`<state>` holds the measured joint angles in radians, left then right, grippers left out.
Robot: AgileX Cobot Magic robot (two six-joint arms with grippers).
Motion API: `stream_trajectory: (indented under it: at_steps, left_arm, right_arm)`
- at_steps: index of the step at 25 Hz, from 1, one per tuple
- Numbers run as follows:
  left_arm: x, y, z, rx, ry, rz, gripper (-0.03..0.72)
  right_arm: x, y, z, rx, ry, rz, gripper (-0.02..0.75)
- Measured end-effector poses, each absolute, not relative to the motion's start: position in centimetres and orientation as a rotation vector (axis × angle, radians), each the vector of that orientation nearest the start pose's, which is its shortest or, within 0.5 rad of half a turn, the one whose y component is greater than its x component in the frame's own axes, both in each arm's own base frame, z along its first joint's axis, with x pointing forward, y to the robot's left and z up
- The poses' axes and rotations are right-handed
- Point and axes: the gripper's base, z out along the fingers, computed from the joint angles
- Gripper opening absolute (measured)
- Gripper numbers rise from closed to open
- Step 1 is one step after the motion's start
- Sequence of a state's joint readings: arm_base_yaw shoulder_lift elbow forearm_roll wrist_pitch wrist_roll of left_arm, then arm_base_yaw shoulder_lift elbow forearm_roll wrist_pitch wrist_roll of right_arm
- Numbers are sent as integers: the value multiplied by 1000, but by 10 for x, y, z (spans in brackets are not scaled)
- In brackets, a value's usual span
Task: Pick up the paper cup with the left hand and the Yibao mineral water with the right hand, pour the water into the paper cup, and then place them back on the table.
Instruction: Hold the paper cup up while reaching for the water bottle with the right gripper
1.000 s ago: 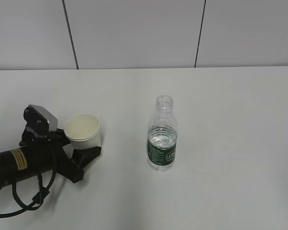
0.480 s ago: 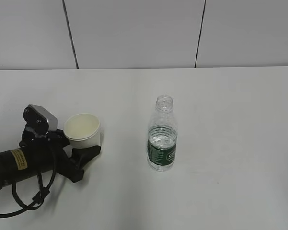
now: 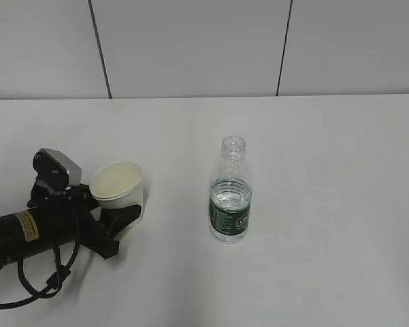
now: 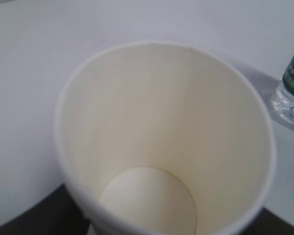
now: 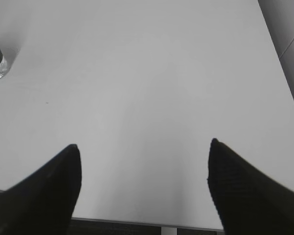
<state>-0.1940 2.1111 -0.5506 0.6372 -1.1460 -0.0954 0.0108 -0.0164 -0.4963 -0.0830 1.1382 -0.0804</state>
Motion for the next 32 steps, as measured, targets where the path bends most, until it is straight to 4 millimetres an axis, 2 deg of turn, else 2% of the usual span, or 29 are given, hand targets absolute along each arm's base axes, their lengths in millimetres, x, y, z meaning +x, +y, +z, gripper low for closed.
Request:
stream_trajectory:
  at_steps: [9,15,21,32]
  left_arm:
    - [273,-111,68,810,1801,-640,438]
    - [275,-113,90,829,1729,-645,438]
    - [273,-115,100,873,1684,-654,437]
    - [272,-115,100,880,1682,-658,437]
  right_arm:
    - [-10,-7,270,-88,2108,-142,592]
    - [-10,-7,270,-88,2108,-142,592]
    - [-11,-7,271,-88,2103,-142,592]
    - [-2,-4,299,-87,1819,-123,592]
